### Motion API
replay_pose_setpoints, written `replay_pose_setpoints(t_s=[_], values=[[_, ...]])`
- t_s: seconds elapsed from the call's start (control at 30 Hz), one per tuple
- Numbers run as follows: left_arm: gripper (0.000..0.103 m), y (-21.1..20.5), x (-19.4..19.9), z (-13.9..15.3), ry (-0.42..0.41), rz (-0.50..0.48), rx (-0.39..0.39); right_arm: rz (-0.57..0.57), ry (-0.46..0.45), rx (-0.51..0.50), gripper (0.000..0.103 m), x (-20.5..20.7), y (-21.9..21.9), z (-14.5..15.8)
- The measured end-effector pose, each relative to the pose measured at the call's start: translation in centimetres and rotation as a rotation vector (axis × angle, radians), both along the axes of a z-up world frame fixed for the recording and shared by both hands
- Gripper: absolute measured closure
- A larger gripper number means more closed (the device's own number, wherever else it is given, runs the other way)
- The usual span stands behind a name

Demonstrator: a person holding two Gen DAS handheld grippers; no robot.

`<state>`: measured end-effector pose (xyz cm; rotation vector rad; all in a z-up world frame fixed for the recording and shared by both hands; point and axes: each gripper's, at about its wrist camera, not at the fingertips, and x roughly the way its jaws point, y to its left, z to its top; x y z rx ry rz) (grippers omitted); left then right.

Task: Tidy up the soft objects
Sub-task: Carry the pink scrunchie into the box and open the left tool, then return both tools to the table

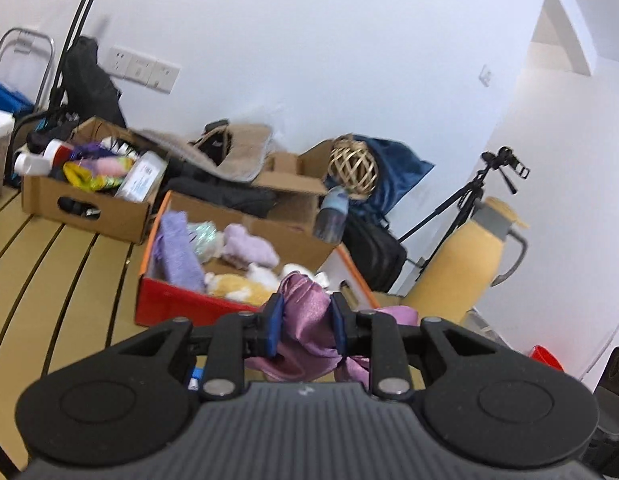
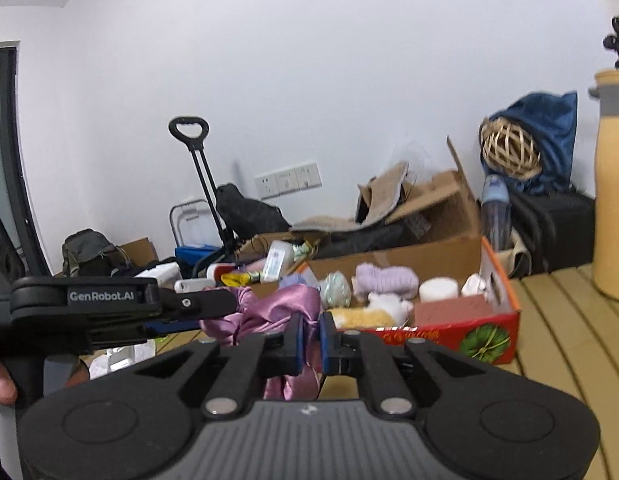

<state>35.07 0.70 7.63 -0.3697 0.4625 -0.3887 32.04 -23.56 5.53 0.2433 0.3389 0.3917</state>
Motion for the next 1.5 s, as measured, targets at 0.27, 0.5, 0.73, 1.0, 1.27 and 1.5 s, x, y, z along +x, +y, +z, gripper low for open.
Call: replay_pose_setpoints(t_s=[0.27, 0.5, 0.73, 1.0, 1.27, 1.5], values=[[0.078, -0.7, 5.5, 2.2, -0.001, 0.030, -0.009, -0.014, -0.016, 0.007, 0.095, 2.9, -0.7, 2.4], [0.078, -0.2, 18.1, -0.1, 0.124, 0.153, 0.010, 0.008, 0.091, -0.009, 0.095, 16.3, 0.9, 1.9], [0.079, -1.4, 27.1, -6.3, 0.287, 0.168, 0.184, 0.006, 0.334, -0.046, 0.095, 29.2, 3.9, -4.0], [0.072, -1.7, 28.2, -9.1, 0.367, 0.142, 0.253, -0.020, 0.426, -0.198, 0.088, 30.9, 5.6, -7.5], [0.031, -1.6, 22.0, -2.3, 0.186, 0.135, 0.363, -0.009, 0.344, -0.177, 0.064, 26.3, 2.6, -2.1], [0.015, -1.4, 11.6, 3.1, 0.011, 0.161, 0.474, -0.157, 0.223, -0.192, 0.037, 17.8, -3.9, 4.5]])
